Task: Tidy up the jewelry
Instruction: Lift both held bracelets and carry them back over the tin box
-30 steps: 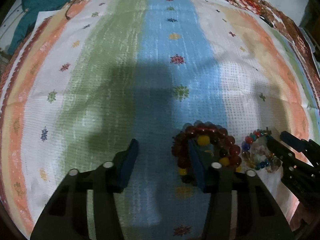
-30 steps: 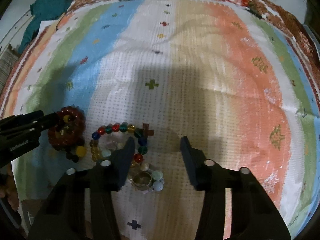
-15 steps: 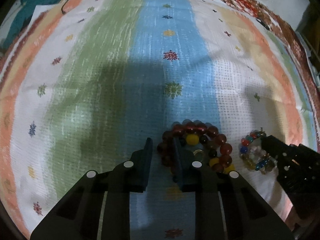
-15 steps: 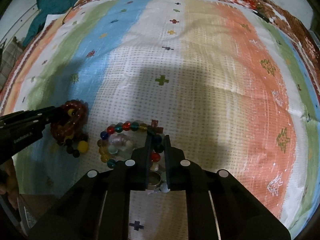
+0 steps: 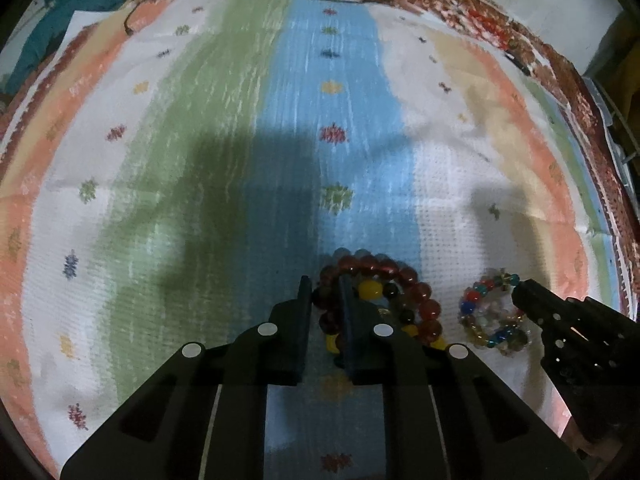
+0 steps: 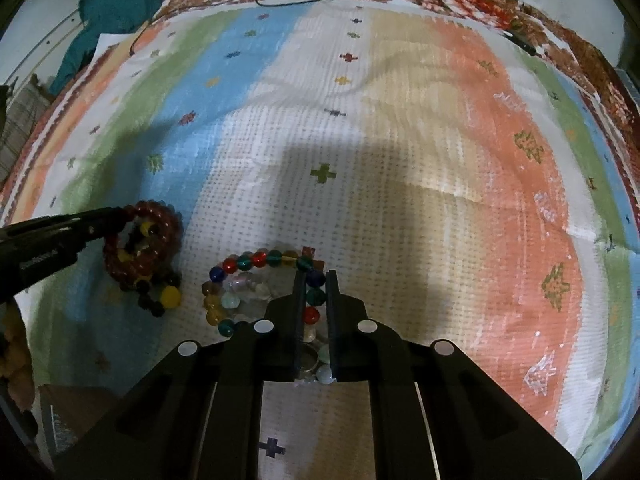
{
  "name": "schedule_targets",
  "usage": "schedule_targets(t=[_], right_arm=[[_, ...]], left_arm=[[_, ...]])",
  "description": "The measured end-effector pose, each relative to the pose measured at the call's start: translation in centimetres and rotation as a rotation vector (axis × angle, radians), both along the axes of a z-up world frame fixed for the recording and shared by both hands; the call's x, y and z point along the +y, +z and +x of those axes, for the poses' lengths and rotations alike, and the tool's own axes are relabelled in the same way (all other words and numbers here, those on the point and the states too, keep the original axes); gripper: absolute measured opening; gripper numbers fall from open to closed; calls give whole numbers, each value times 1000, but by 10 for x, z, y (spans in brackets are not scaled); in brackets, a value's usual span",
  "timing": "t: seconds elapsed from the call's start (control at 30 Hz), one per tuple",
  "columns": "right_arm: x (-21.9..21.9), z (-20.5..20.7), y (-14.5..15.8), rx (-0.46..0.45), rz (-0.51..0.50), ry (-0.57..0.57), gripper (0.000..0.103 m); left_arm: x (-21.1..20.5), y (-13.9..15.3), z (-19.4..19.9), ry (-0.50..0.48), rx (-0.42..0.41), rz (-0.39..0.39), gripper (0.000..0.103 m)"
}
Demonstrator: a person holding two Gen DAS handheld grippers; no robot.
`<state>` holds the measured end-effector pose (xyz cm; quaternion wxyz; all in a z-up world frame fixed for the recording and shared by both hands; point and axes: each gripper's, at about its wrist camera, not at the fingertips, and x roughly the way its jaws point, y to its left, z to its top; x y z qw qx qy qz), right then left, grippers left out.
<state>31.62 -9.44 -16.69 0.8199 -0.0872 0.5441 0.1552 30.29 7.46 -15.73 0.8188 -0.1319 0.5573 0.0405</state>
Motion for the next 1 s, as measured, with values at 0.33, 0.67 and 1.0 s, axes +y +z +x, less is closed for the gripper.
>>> schedule_targets(t=[0.33,0.67,1.0], right_arm=[[5,-12,22,-52,9,14,10],[7,-25,34,-78,11,23,10],[11,-36,46,-105,6,35,10]], left_arm=[[-14,34,-13,-44,-63,33,13],[-28,59,-25,-88,-111,94,13],[-21,74,-36,-83,-139,98,13]])
